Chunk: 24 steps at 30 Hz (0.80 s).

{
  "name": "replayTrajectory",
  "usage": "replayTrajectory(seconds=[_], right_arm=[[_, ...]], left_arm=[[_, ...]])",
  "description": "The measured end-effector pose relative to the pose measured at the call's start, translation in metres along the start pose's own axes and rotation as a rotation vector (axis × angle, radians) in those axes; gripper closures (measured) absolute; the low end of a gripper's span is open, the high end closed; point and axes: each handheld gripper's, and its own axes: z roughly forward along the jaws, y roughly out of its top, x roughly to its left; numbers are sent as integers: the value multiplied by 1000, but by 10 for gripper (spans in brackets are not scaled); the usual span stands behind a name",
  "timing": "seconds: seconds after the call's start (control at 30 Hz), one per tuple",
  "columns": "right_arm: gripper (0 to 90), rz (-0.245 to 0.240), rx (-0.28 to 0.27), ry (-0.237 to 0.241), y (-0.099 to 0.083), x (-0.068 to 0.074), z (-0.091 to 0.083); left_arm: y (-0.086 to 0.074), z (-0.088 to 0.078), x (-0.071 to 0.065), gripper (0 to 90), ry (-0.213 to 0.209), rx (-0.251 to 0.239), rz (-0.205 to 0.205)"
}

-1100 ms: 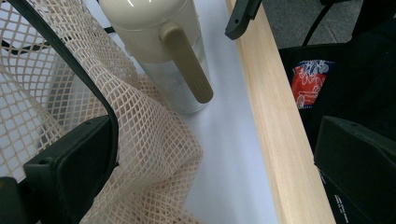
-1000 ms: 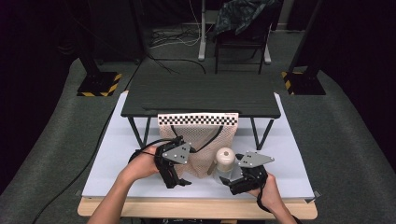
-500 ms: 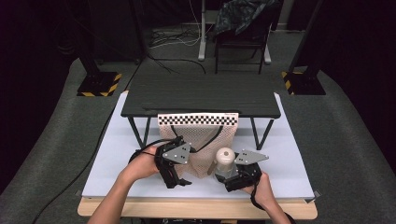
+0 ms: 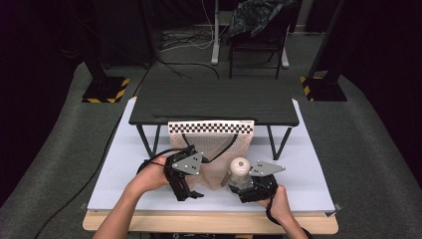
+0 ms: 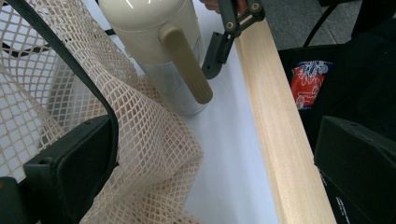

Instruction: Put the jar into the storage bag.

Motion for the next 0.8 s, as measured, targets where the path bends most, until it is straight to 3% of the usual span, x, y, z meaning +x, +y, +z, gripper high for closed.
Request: replayTrajectory(seconds=[0.2,0.3,0.5,0.8], right_arm=[[219,5,9,3,2,3,2],[282,3,11,-25,1,3,3],[290,-14,20,-36,2,5,1],[292,6,17,-30,3,7,-3]], left_arm=[[0,0,-1,0,0,-3,-3],[1,-1,-1,0,2,-4,-3],[1,0,-1,0,3,0,-3],[1,-1,-2,0,6,4,3]])
